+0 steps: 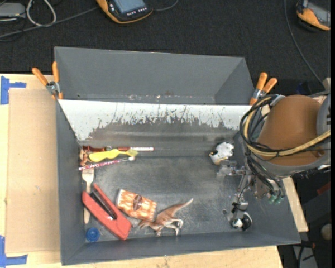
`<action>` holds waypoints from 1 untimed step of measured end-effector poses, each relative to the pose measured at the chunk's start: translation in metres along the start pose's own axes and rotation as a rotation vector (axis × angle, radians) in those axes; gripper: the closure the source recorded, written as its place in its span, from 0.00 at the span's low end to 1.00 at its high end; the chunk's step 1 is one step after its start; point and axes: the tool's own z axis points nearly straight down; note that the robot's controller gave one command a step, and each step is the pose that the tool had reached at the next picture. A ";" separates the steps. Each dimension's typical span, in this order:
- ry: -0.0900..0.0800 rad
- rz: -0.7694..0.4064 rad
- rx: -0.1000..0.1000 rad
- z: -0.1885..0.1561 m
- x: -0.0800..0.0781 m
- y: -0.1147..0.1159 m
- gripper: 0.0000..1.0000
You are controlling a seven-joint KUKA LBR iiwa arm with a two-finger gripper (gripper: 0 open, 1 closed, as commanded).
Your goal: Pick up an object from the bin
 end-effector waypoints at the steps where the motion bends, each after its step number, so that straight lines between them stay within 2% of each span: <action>1: -0.008 -0.003 0.001 -0.004 -0.002 0.000 0.00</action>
Offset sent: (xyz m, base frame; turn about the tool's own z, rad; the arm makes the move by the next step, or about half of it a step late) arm 0.0387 0.0840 -0.0429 -0.1353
